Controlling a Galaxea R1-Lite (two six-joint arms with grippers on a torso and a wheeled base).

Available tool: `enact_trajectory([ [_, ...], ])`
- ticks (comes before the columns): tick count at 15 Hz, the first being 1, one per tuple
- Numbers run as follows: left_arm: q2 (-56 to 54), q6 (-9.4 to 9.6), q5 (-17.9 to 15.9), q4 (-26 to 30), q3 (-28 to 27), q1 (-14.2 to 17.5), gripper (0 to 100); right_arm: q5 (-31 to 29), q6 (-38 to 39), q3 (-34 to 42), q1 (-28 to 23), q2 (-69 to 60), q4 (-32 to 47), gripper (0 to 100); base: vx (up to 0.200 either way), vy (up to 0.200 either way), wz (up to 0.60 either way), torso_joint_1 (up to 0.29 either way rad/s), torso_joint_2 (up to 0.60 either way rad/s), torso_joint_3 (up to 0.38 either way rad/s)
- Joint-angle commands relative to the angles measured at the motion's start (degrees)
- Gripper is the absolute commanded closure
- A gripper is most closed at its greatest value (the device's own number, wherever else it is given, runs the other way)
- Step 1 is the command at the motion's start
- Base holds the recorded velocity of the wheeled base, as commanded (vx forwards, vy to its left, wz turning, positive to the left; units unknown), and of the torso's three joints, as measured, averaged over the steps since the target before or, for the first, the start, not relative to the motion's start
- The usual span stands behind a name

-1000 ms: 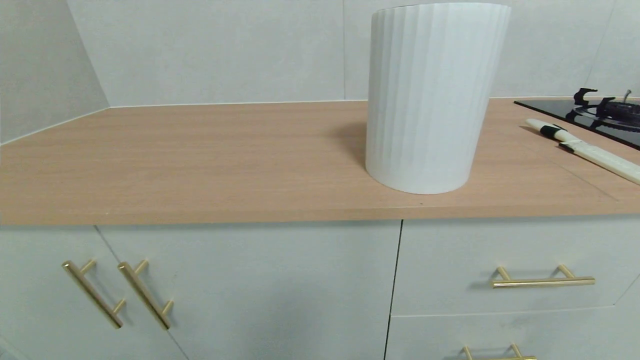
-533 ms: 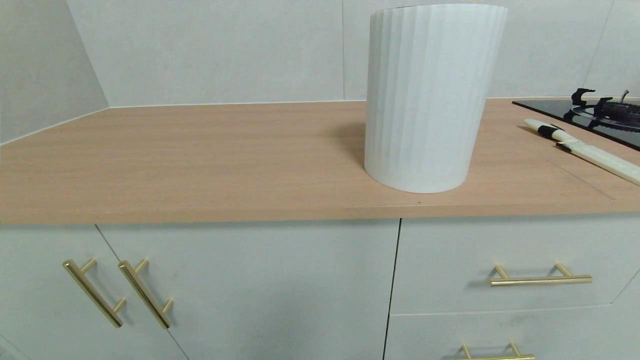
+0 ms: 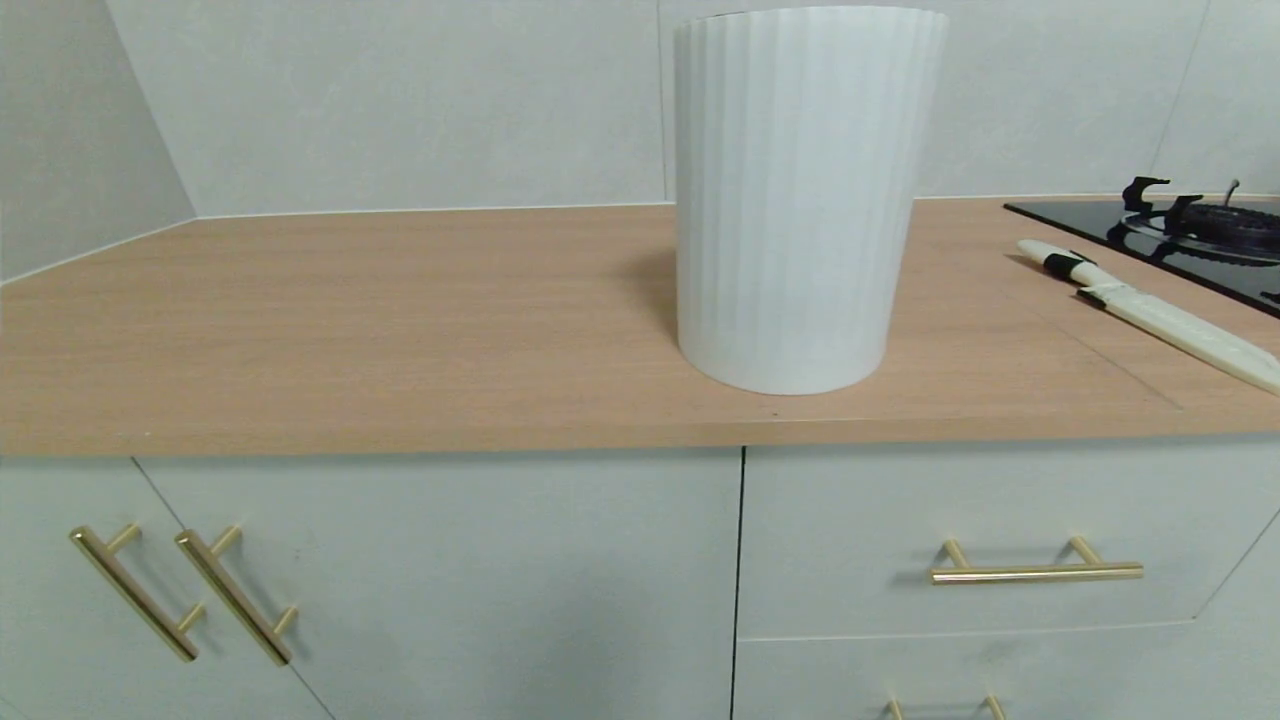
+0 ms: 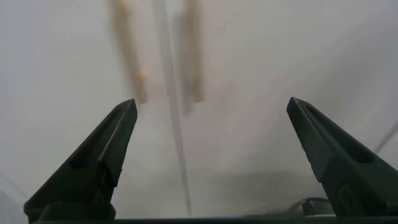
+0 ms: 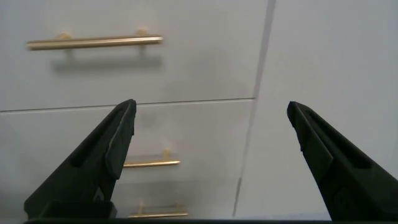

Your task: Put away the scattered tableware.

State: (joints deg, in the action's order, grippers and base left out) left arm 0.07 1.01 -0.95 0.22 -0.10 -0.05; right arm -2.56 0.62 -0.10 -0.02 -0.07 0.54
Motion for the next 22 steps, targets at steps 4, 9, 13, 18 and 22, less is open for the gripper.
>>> enact_trajectory([
  [4,0.0,-0.05,0.0,0.0,0.0,0.0,0,0.0,0.0,0.0,-0.1,0.1,0.0,0,0.0,0.0,0.0,0.0,0.0,0.0],
  [9,0.0,-0.05,0.0,0.0,0.0,0.0,0,0.0,0.0,0.0,-0.1,0.1,0.0,0,0.0,0.0,0.0,0.0,0.0,0.0],
  [13,0.0,-0.05,0.1,0.0,0.0,0.0,0,0.0,0.0,0.0,-0.1,0.1,0.0,0,0.0,0.0,0.0,0.0,0.0,0.0],
  [18,0.0,-0.05,0.0,0.0,0.0,0.0,0,0.0,0.0,0.0,0.0,0.1,0.0,0,0.0,0.0,0.0,0.0,0.0,0.0],
  [22,0.0,-0.05,0.0,0.0,0.0,0.0,0,0.0,0.0,0.0,-0.1,0.1,0.0,0,0.0,0.0,0.0,0.0,0.0,0.0],
])
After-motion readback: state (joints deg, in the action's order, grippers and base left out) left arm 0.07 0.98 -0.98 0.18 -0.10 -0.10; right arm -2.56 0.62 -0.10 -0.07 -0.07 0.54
